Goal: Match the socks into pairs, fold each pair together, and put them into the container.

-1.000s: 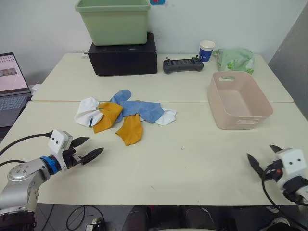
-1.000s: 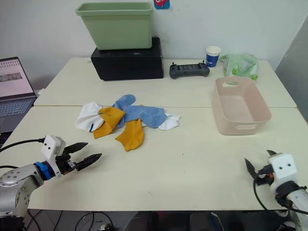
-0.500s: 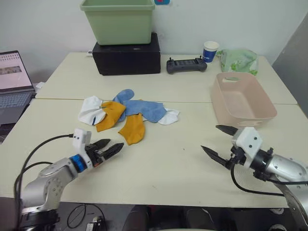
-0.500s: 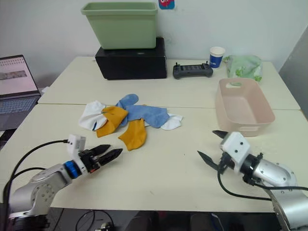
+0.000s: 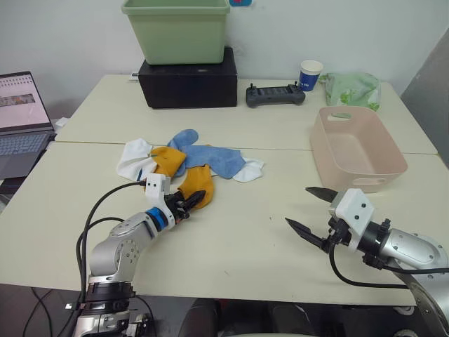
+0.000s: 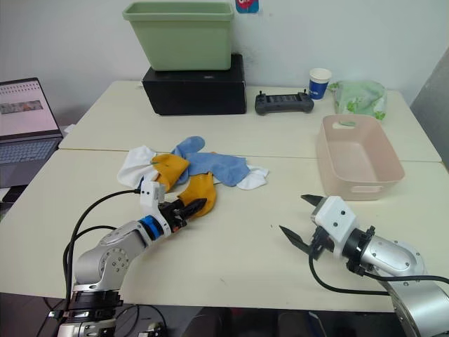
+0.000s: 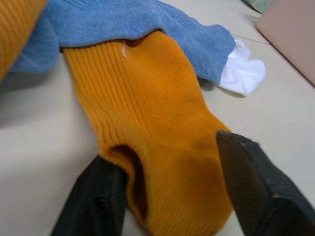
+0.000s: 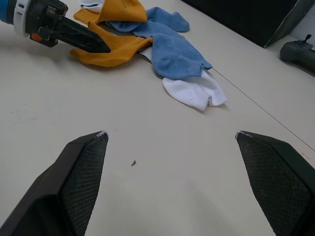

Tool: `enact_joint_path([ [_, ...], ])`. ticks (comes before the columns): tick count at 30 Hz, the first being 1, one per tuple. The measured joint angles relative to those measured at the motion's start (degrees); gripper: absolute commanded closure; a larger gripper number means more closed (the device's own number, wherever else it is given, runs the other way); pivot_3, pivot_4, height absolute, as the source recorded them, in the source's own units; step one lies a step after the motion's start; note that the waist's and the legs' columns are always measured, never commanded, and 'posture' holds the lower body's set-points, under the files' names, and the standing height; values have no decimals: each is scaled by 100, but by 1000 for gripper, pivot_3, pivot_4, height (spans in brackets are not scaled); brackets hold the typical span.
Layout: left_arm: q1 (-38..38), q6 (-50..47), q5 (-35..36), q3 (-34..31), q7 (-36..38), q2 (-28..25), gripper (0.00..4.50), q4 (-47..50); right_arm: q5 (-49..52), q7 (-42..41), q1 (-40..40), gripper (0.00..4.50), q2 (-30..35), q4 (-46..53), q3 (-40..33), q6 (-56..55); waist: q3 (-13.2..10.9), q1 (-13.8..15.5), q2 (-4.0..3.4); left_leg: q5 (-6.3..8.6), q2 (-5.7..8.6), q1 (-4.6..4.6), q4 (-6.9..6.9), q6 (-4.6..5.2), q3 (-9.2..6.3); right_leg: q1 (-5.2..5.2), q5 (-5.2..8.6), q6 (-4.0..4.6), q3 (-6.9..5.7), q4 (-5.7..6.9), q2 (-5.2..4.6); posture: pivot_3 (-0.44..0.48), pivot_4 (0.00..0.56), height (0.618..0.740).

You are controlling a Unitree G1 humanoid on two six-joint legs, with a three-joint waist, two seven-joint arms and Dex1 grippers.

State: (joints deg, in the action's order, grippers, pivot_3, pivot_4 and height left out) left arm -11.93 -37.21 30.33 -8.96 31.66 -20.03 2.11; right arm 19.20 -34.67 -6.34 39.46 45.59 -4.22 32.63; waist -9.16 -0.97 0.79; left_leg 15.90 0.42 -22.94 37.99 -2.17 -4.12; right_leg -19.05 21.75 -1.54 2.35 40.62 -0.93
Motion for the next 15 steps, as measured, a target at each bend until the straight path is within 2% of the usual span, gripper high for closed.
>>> enact_joint_path([
  [5, -239, 1, 5, -43, 27, -80, 4469, -74, 0, 103, -61, 0, -15, 88, -5, 58, -4, -4, 6, 0, -1, 0, 0, -1, -1, 0, 0, 0, 0, 0, 2, 0, 150, 725],
  [10, -487, -105, 170, -244, 250, -528, 4489, -11, 0, 127, -104, 0, -14, 91, -8, 79, -5, -59, 8, -7, -3, 0, -3, -13, -4, -2, 0, 0, -2, 2, 4, 0, 150, 725],
  [15, -992, -509, 644, -604, 619, -1283, 4489, 38, 5, 127, -81, 0, -14, 91, -15, 87, -12, -69, 19, -7, -5, 0, -3, -13, -8, -4, 0, 0, -5, 5, 8, 0, 150, 725],
])
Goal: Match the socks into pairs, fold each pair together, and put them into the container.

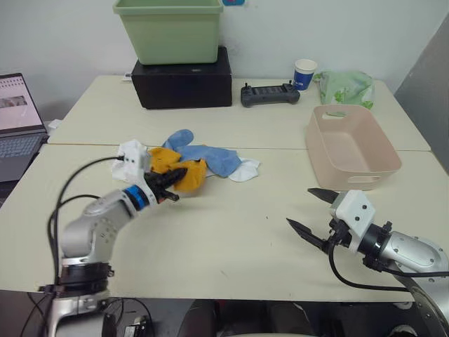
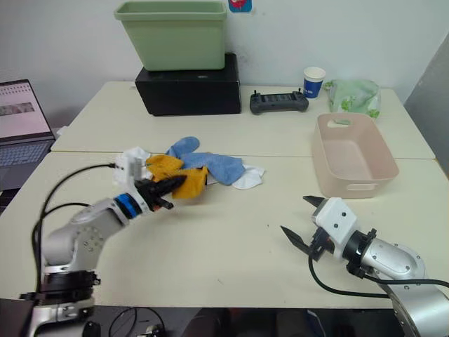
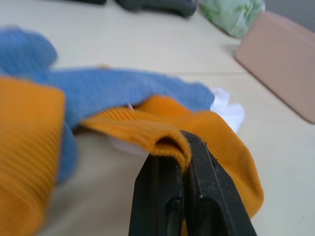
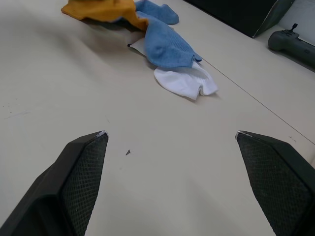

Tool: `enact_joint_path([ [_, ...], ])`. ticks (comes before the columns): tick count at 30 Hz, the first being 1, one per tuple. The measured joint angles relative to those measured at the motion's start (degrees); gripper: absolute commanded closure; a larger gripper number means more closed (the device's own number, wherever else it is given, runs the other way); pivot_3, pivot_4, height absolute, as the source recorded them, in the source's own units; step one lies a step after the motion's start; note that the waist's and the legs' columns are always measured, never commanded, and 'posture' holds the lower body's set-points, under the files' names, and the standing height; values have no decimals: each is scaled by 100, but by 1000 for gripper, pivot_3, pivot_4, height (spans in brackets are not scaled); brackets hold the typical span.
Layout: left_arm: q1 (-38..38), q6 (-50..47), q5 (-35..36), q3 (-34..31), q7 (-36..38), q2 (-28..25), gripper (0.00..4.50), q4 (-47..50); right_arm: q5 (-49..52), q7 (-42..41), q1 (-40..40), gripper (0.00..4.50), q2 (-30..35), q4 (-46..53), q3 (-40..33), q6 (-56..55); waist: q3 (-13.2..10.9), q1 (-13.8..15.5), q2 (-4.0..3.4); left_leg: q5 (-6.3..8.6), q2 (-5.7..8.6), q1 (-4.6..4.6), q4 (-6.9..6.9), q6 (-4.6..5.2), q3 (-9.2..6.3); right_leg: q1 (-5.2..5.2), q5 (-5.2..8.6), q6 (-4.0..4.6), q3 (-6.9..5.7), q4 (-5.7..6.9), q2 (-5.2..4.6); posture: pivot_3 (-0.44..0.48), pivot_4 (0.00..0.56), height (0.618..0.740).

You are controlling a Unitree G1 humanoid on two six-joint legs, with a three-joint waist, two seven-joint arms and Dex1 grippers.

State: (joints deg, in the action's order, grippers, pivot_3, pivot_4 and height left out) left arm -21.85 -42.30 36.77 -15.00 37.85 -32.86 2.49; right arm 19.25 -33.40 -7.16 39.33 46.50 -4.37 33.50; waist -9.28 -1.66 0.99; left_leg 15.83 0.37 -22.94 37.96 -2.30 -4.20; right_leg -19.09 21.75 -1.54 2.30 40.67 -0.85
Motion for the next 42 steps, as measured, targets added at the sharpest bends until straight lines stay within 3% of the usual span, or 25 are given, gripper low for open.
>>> enact_joint_path([
  [13, -1099, -706, 505, -300, 1123, -1577, 4489, -513, 12, -34, 313, 0, -11, -24, 129, 10, -10, -14, 15, 2, 0, 0, -2, 4, 0, -5, 0, 0, 2, -1, 1, 0, 150, 725],
  [20, -1345, -232, -167, 410, 2754, -2993, 4489, -1466, 14, -32, 374, 0, -50, -55, 154, 65, -15, -29, 13, 7, -1, -1, -7, 13, 1, -10, 0, 0, 4, -2, 4, 0, 150, 725],
  [25, -1253, 13, -461, 958, 3584, -3185, 4489, -1349, 11, -26, 378, 0, -108, -56, 174, 74, -16, -16, 13, 8, -1, -5, -5, 13, 1, -10, 0, 0, 4, -4, 3, 0, 150, 725],
  [29, -1121, -216, -359, 1331, 3803, -2936, 4489, -591, 11, 8, 366, 0, -141, -53, 173, 121, -16, -11, 14, 8, -1, -9, -2, 13, 1, -9, 0, 0, 5, -5, 1, 0, 150, 725],
  [34, -802, -1033, 112, 1971, 3265, -1738, 4489, 673, 16, 117, 31, 0, -138, 85, -71, 274, -17, -4, 15, 8, 1, -15, 0, 14, 0, -7, 0, 0, 5, -8, -1, 0, 150, 725],
  [42, -786, -1366, -179, 2843, 1965, 166, 4489, 481, 5, 128, -919, 0, -62, 476, -932, 397, -18, -12, 18, 7, 2, -10, 5, 15, 2, -5, 0, 0, 8, 2, 6, 0, 150, 725],
])
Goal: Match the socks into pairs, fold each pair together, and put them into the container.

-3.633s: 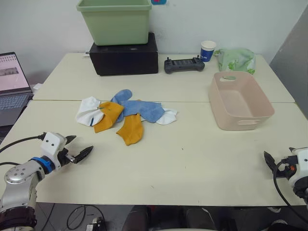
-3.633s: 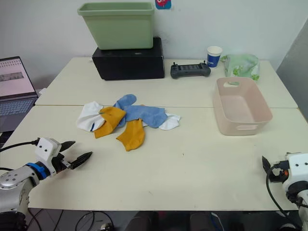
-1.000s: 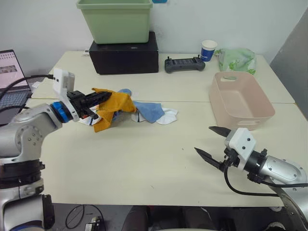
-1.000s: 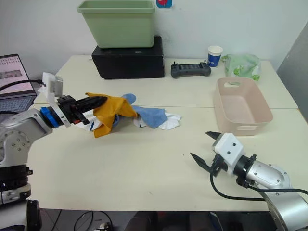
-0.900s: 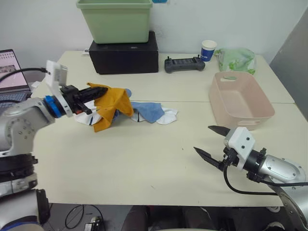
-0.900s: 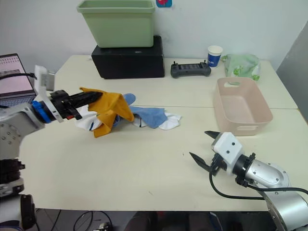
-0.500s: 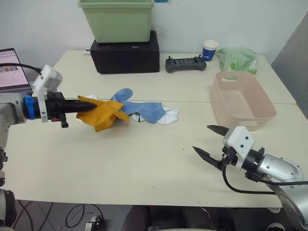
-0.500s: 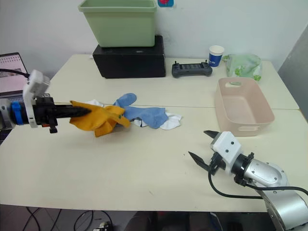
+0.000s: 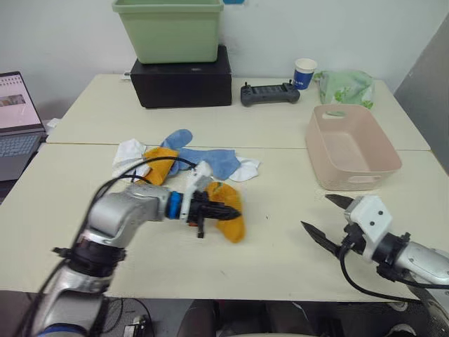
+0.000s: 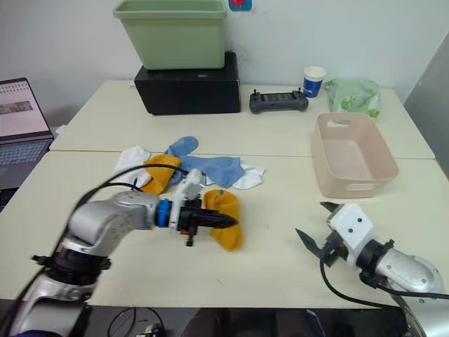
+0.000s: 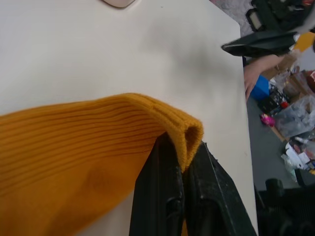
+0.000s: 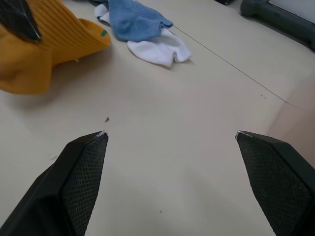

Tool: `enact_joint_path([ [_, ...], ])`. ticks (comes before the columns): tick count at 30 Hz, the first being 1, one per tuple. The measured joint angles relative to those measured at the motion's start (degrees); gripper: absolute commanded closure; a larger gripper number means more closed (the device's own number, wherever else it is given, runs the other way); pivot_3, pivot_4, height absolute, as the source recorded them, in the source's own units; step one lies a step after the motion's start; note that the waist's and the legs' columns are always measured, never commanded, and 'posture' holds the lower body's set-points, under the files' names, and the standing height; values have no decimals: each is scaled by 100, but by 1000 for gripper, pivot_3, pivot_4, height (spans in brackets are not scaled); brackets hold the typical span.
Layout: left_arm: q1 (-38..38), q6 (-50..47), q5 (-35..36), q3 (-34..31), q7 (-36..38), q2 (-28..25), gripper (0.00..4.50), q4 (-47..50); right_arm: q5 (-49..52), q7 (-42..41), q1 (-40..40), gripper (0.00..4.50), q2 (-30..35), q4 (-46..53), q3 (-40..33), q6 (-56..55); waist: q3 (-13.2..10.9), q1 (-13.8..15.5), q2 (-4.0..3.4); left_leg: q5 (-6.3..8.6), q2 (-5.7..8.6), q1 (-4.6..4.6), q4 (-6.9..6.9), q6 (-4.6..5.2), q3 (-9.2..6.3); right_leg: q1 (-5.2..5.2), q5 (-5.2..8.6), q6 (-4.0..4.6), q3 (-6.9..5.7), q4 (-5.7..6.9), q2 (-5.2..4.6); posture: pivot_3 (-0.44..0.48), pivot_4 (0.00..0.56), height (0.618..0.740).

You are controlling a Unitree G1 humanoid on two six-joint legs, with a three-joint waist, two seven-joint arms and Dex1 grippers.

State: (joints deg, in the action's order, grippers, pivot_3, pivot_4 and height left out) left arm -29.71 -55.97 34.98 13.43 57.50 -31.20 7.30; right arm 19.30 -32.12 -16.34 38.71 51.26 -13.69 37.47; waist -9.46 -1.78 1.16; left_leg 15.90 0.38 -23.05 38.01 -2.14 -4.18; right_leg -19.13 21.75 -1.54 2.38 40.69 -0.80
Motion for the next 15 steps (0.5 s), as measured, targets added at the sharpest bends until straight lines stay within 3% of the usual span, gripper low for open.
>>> enact_joint_path([
  [1, -48, -19, -55, 108, -115, 179, 4033, -74, 2, -2, -94, 0, 3, 54, -85, 9, 0, 4, 0, 0, 0, 0, 0, 0, -1, 0, 0, 0, -1, 1, 0, 0, 150, 725],
  [6, -243, 204, -477, 683, -606, 1195, 2628, -310, 6, 69, -346, 0, -55, 332, -236, 116, 0, 5, 0, 0, 2, 0, 1, -1, 3, 4, 0, 0, 3, -3, 1, 0, 150, 725],
  [8, -303, 318, -510, 692, -687, 1281, 2034, -308, 5, 114, -412, 0, -85, 377, -235, 139, 0, -12, 0, -1, -3, 4, -1, -2, 3, 3, 0, 0, 6, 1, 7, 0, 150, 725],
  [11, -346, 497, -569, 604, -658, 1114, 1139, -225, 1, 190, -503, 0, -107, 379, -216, 208, 1, -15, -2, -1, -6, 8, -3, -2, 3, 3, 0, 0, 7, 5, 11, 0, 150, 725],
  [15, -413, 948, -731, 280, -378, 362, 43, -265, 0, 268, -525, 0, -158, 385, -203, 236, 1, -3, -2, -9, -7, 8, -4, -16, 1, 3, 0, 0, 6, 3, 12, 0, 150, 725],
])
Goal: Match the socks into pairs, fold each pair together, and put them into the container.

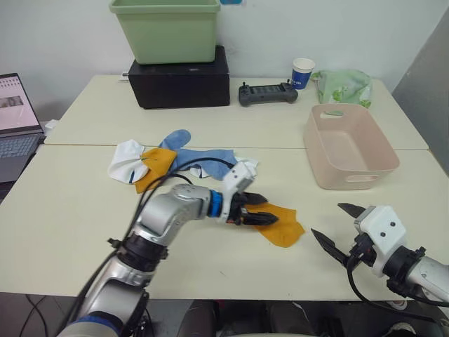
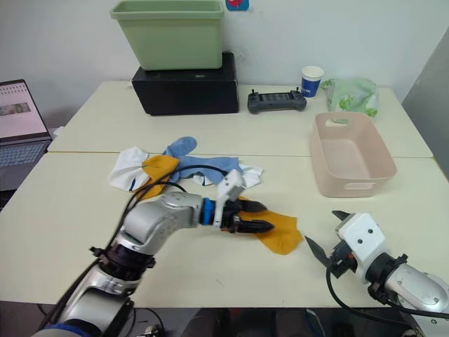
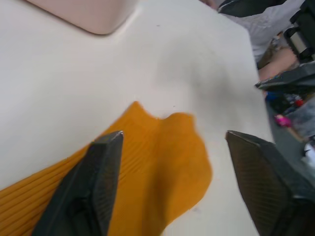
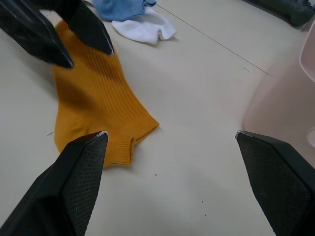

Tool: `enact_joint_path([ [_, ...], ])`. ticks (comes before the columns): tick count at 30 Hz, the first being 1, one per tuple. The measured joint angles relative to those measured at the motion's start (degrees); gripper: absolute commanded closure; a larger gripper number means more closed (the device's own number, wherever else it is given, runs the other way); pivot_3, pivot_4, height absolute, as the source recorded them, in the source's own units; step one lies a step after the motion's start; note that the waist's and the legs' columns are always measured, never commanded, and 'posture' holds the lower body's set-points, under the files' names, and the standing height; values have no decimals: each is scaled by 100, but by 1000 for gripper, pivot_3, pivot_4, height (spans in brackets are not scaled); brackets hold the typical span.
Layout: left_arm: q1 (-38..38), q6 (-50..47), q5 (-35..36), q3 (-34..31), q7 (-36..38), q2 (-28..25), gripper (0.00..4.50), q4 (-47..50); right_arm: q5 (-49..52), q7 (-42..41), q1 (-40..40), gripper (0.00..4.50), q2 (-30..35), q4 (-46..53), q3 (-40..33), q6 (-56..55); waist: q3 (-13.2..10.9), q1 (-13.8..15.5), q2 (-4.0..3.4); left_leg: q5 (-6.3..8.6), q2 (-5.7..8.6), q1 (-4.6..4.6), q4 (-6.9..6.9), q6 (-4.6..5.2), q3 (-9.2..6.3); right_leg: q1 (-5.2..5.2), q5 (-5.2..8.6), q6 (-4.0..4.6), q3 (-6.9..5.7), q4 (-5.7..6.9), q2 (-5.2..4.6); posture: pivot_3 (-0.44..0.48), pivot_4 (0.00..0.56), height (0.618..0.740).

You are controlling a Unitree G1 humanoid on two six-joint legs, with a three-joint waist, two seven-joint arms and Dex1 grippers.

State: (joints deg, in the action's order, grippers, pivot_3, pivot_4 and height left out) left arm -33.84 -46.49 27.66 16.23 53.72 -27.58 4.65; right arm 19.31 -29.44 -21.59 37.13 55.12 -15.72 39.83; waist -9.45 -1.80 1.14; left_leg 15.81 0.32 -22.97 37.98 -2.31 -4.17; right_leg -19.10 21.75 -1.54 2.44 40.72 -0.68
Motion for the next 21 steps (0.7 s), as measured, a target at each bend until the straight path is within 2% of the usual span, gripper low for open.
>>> enact_joint_path([
  [4, -330, 789, -330, -339, 398, -628, 16, -800, -6, 73, -7, 0, -22, 0, 25, 1, 0, 18, 0, 0, 4, -1, 0, 0, 0, 1, 0, 0, -2, -5, -3, 0, 150, 725],
  [7, -488, 1301, -660, -415, 600, -868, 16, -1585, -26, 150, -5, 0, -83, 0, 184, -5, 0, 16, 0, 2, 3, -1, -1, 3, -1, -1, 0, 0, -4, -5, -3, 0, 150, 725],
  [13, -509, 1444, -945, -303, 891, -719, 16, -2085, -219, 394, 4, 0, -219, 0, 633, -21, 0, 14, 1, 2, 3, -7, 0, 4, -4, -2, 0, 0, -6, -8, -4, 0, 150, 725],
  [16, -486, 1443, -1207, -163, 746, -450, 16, -2118, -434, 646, 1, 0, -392, -21, 937, -44, 0, 14, 1, 2, 3, -7, 0, 4, -5, -2, 0, 0, -6, -8, -4, 0, 150, 725],
  [19, -432, 1514, -1408, -66, 536, -222, 536, -2274, -690, 905, 0, 0, -539, -168, 1313, -42, 0, 9, 2, 2, 3, -6, 1, 4, -4, -4, 0, 0, -6, -5, -4, 0, 150, 725],
  [21, -437, 1620, -1519, -67, 491, -217, 1130, -2331, -897, 1118, 38, 0, -668, -382, 1455, -16, 1, -4, 2, 2, 3, -2, 0, 3, -2, -4, 0, 0, -3, 3, -4, 0, 150, 725],
])
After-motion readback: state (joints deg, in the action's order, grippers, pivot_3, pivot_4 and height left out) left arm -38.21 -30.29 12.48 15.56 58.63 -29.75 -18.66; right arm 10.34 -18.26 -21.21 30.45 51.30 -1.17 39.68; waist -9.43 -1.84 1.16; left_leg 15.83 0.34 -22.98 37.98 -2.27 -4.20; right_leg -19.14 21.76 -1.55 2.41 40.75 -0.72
